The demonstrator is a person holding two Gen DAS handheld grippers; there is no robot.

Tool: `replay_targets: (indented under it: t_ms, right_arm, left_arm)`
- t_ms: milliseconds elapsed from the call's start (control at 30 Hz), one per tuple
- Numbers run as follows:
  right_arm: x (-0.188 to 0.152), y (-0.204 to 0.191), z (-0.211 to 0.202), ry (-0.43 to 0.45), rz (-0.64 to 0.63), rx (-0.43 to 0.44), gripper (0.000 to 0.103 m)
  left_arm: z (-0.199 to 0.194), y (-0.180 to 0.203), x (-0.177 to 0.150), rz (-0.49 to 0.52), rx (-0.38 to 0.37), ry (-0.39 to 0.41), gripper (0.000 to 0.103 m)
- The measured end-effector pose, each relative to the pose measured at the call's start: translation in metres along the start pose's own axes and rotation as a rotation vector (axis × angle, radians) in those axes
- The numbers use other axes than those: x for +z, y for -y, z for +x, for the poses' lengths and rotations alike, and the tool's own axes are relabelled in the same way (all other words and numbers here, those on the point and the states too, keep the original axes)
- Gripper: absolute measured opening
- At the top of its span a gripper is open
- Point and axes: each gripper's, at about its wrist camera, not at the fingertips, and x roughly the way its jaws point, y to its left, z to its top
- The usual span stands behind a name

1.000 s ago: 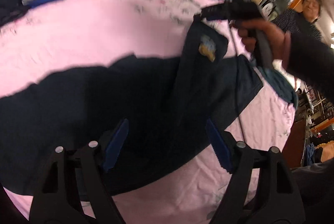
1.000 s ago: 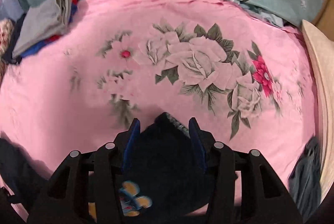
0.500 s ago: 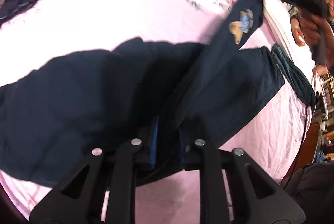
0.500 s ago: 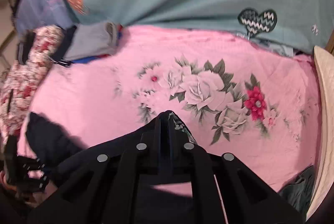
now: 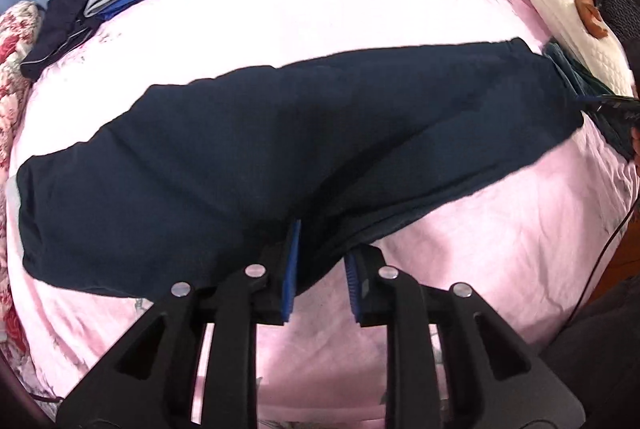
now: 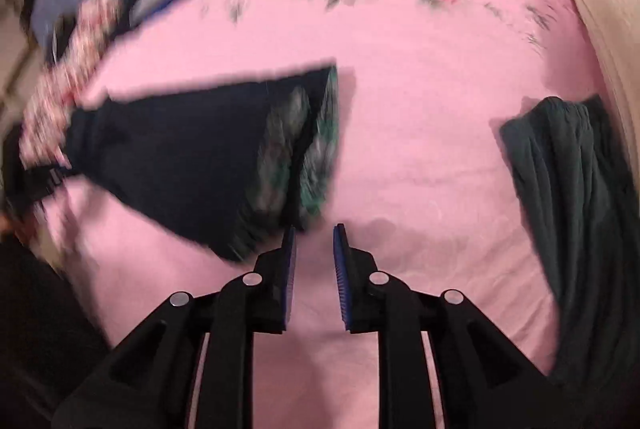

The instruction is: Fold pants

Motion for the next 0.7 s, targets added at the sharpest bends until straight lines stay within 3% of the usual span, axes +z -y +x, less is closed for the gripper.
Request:
replay_targets:
  t_ms: [100, 133, 200, 267, 333, 400, 600, 700]
  right_arm:
    - [0.017, -0.004, -0.008, 0.126, 0.104, 0.097, 0.048]
    - [0.025, -0.005, -0.004, 0.129, 0.121, 0.125, 0.048]
    - [0.035, -0.01, 0.015, 0.093, 0.118, 0.115, 0.048]
    - [0.041, -0.016, 0.035, 0.05, 0.078, 0.067, 0.048]
    - [0.046, -0.02, 0.049, 0.014, 0.046, 0.057, 0.036]
    - [0.047, -0.026, 0.054, -0.006, -0.015, 0.021, 0.008]
    - [0.055, -0.039, 0.012, 0.142, -0.137, -0.058, 0.005]
    - [0.051, -0.032, 0.034, 0.097, -0.139, -0.119, 0.006]
  left_arm:
    - [-0.001, 0.002, 0.001, -0.01, 0.031, -0.004, 0.027]
    - [-0.002, 0.004, 0.0, -0.01, 0.038, -0.003, 0.031]
    - [-0.005, 0.01, -0.002, -0.009, 0.046, 0.005, 0.051]
    - [-0.007, 0.016, -0.003, 0.005, 0.057, 0.016, 0.053]
    - [-0.007, 0.024, -0.005, 0.03, 0.068, 0.024, 0.056]
    - [-0.007, 0.03, -0.006, 0.045, 0.071, 0.027, 0.057]
    - [-0.011, 0.038, -0.005, 0.061, 0.048, 0.047, 0.059]
    - [-0.003, 0.039, -0.007, 0.066, 0.031, 0.024, 0.059]
